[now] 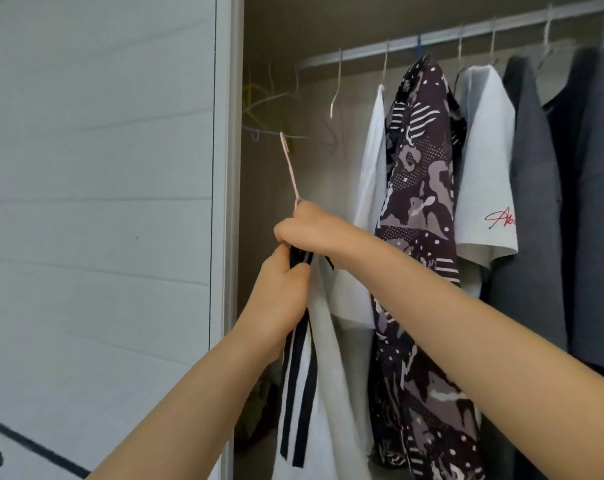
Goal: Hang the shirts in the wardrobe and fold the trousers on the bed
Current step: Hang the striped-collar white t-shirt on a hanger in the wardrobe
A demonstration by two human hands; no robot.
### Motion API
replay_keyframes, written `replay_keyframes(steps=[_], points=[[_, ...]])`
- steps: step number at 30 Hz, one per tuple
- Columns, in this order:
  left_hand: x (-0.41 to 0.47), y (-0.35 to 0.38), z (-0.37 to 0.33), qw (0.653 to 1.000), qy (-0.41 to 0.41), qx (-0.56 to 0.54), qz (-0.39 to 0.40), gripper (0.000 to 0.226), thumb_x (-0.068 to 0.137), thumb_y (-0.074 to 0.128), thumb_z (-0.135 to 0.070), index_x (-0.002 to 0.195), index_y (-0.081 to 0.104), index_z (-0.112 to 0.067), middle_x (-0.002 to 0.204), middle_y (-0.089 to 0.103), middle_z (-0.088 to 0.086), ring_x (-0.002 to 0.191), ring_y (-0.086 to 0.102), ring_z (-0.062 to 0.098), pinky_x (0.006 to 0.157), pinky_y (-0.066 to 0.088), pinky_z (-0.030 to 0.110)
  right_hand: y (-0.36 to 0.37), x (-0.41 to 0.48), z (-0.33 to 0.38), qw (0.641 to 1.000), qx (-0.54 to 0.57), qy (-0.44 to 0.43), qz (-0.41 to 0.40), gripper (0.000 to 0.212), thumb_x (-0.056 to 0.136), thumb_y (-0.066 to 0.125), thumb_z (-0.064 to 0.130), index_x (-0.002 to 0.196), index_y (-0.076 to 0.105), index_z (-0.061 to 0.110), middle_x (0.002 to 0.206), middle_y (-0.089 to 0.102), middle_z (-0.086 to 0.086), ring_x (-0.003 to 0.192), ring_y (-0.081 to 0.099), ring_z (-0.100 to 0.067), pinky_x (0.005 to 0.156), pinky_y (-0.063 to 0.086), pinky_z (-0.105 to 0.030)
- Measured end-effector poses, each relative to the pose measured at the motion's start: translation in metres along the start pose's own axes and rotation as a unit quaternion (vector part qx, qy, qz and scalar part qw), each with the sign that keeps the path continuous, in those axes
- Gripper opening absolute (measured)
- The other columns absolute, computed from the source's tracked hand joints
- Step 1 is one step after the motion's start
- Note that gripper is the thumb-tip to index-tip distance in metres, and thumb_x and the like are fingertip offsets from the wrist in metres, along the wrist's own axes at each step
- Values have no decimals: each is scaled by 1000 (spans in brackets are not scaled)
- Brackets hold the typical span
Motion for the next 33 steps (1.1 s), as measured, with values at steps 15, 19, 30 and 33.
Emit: replay_keyframes(steps=[15,19,30,33], points=[[51,-4,-24,983,174,26,44,46,90,41,0,116,64,-30,101,72,-12,95,67,10,81,56,31,-30,31,-9,971,206,-71,-94,43,92,47,15,132,32,15,130,40,-11,99,50,-26,55,33,-28],[76,-5,-37,980,190,7,54,39,93,47,-1,116,66,-26,104,73,-9,100,67,4,87,55,24,-46,44,7,963,222,-42,-146,47,94,43,9,139,30,10,134,41,-13,104,53,-32,54,35,-28],[151,-4,-35,982,185,40,25,67,88,67,-4,148,42,-22,137,60,-5,129,52,10,111,42,42,-76,108,48,940,168,-1,-296,56,94,55,10,140,25,6,145,22,-15,123,39,-38,91,43,-41],[169,-9,-29,982,187,36,17,61,91,66,-7,145,46,-25,130,64,-6,122,58,12,107,46,42,-76,128,53,936,156,-1,-315,57,94,56,10,141,25,7,145,22,-15,126,32,-38,86,39,-39]])
Point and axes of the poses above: each hand's wrist, its own x-axis towards the middle knuckle, its own y-axis out of the palm, z = x × y, the point moved 3 cm from there along x, towards the middle knuckle
